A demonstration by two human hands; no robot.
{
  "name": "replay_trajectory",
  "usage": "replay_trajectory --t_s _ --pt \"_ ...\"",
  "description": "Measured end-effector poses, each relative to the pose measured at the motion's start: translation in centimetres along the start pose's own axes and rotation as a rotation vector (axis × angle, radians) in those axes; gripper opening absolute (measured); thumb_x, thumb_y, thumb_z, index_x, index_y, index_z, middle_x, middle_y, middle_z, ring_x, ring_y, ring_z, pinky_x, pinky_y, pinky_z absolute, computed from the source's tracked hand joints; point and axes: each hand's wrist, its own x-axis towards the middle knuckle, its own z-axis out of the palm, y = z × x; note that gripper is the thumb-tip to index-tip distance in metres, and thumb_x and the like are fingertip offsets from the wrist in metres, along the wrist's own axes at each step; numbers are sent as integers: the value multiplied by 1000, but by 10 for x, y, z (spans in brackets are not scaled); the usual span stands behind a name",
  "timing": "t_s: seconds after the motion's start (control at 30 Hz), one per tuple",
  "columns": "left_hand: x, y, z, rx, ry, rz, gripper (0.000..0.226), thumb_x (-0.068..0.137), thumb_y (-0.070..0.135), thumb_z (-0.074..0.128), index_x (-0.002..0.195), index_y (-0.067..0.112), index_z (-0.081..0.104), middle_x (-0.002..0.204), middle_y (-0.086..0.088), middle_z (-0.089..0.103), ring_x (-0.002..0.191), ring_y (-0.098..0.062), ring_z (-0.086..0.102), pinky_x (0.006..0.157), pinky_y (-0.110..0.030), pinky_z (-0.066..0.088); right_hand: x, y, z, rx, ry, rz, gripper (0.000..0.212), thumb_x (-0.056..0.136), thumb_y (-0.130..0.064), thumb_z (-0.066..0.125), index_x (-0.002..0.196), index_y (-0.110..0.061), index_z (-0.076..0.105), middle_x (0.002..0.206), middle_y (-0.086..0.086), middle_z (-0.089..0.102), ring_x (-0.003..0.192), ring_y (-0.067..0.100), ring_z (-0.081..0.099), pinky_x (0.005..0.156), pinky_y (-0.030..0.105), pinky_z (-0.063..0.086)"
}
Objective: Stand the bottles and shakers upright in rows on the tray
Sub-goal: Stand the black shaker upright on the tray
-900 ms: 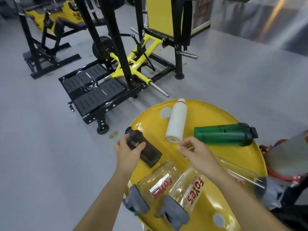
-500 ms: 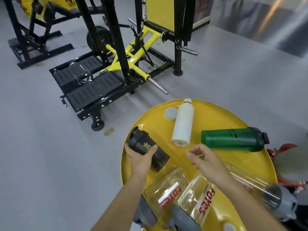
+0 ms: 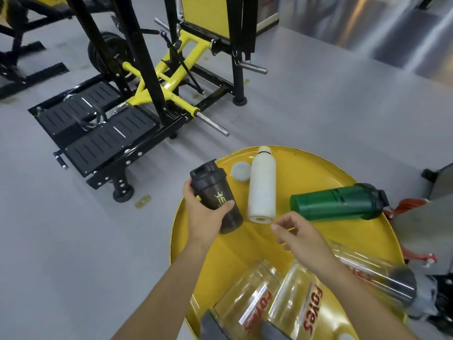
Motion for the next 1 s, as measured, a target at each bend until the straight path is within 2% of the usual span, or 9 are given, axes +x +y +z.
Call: replay_trajectory --t_s 0.1,0.2,0.3,0.43,0.53,0.6,0.7,0.8,1.0 --pt "10 5 4 88 -49 101 107 65 7 93 143 38 27 126 32 43 109 19 52 77 -7 52 1 0 2 12 7 11 9 95 -30 68 92 -22 66 91 -1 69 88 26 70 88 51 57" --pt "16 7 9 146 -94 155 113 64 12 94 147 44 24 142 21 42 126 -5 50 100 -27 54 1 0 3 15 15 17 9 96 -29 68 93 -21 66 93 2 70 88 25 70 89 49 57" --pt "19 7 14 186 -112 208 114 64 14 95 147 45 23 147 17 38 131 -12 45 108 -37 50 0 2 3 22 12 25 8 96 -30 68 93 -23 66 93 1 70 87 23 70 88 48 57" --pt "23 4 18 192 -108 234 113 65 12 94 148 41 23 143 19 39 130 -8 45 104 -22 47 -2 7 4 34 14 36 8 95 -31 69 91 -25 65 90 -2 70 87 22 70 88 49 57" --pt "27 0 19 197 -115 243 114 66 11 94 149 40 22 135 29 41 125 11 43 93 -4 41 -4 9 3 32 17 42 8 95 -32 68 93 -25 65 92 -2 69 87 21 70 88 48 58" --pt "28 -3 20 190 -116 244 114 66 10 94 149 41 22 132 40 37 124 20 40 93 0 39 -6 11 2 34 21 47 8 95 -33 68 94 -25 65 92 -3 69 87 20 70 89 48 58" --pt "29 -6 22 180 -120 239 115 66 8 93 149 43 22 131 47 34 127 16 40 109 -16 40 -7 13 0 37 28 45 8 95 -32 68 93 -25 65 92 -3 69 86 19 71 88 49 58" --pt "27 -7 28 150 -120 238 115 66 6 93 149 42 23 136 40 37 132 10 42 116 -31 42 -8 15 -2 51 32 48 8 95 -31 68 93 -24 65 93 -3 69 85 21 70 88 49 58" --pt "25 -13 38 151 -117 280 126 64 9 95 156 41 16 159 16 31 145 -3 35 118 -37 42 -10 21 -5 71 47 53 6 95 -32 69 93 -27 66 91 -7 70 84 19 70 87 48 58"
